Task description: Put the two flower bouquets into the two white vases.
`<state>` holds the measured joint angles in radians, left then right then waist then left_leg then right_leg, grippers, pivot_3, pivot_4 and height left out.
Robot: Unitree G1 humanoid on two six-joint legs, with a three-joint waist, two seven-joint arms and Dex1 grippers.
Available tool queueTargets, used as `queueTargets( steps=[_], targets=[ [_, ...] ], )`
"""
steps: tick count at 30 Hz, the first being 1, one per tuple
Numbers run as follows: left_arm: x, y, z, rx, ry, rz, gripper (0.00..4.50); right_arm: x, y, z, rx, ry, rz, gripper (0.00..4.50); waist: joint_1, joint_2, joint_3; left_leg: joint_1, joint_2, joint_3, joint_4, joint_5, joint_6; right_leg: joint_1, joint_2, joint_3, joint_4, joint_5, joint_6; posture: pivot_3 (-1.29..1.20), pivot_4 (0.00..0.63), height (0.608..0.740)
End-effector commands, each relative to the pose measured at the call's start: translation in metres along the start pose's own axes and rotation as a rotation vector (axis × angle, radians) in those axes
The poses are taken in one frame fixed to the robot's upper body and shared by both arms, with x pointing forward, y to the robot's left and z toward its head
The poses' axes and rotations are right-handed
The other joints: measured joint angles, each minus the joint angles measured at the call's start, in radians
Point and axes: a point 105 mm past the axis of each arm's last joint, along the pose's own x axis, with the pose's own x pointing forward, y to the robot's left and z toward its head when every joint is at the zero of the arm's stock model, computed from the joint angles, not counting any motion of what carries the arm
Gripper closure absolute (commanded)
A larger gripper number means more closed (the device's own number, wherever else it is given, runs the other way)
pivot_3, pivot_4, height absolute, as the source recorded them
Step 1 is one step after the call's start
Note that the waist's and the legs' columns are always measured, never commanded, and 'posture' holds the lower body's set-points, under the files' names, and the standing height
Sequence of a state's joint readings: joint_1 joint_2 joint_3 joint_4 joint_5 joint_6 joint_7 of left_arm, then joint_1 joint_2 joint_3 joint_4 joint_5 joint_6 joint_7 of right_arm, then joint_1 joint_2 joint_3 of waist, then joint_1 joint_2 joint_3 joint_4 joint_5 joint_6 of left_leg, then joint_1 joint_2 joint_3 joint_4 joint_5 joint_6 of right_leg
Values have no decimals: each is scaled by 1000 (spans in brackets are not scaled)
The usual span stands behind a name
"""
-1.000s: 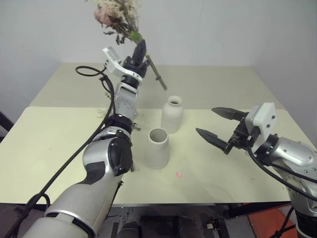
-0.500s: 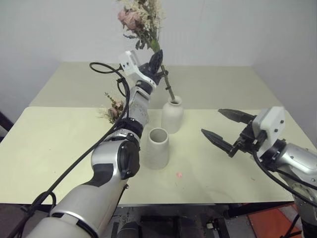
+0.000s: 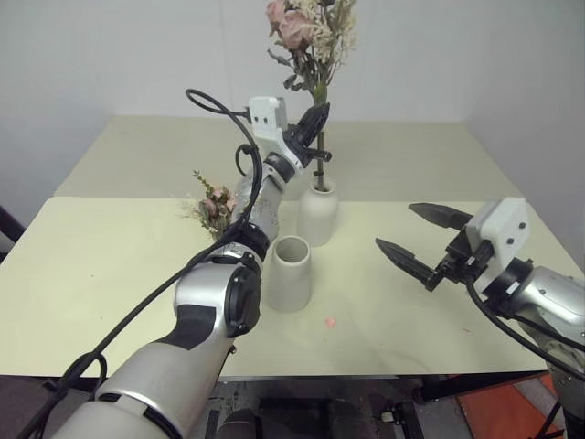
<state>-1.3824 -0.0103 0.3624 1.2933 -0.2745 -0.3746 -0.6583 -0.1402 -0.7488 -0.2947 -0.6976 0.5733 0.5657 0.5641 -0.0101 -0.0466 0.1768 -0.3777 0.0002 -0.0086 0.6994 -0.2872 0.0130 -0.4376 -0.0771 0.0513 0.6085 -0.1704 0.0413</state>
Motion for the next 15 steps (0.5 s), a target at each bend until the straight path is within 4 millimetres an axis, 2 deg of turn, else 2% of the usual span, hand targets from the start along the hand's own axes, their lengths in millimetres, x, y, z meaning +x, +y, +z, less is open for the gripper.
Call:
queueTargets(
  steps=[1, 6, 8, 10, 15],
  targets=[
    [4, -7, 8, 46, -28, -46, 4494, -5, -3, 8, -36, -9, -26, 200, 0, 0, 0, 0, 0, 0, 0, 0, 0, 0, 0, 0, 0, 0, 0, 0, 150, 740],
    [0, -12, 5, 41, -18, -106, 4494, -5, -3, 6, -37, -6, -30, 200, 0, 0, 0, 0, 0, 0, 0, 0, 0, 0, 0, 0, 0, 0, 0, 0, 150, 740],
    [-1, -15, 2, 49, -8, -140, 3755, -5, -2, 6, -37, -6, -31, 200, 0, 0, 0, 0, 0, 0, 0, 0, 0, 0, 0, 0, 0, 0, 0, 0, 150, 740],
    [-4, -18, -2, 60, 13, -173, 3211, -5, -2, 5, -36, -6, -33, 200, -1, 0, 0, 0, 0, 0, 0, 0, 0, 0, 0, 0, 0, 0, 0, 0, 150, 740],
    [-10, -14, -15, 118, 77, -172, 1652, -6, -2, 5, -33, -8, -43, 200, -1, 0, 0, 1, 0, 0, 0, 0, 0, 1, 0, 0, 0, 0, 0, 0, 150, 740]
  ],
)
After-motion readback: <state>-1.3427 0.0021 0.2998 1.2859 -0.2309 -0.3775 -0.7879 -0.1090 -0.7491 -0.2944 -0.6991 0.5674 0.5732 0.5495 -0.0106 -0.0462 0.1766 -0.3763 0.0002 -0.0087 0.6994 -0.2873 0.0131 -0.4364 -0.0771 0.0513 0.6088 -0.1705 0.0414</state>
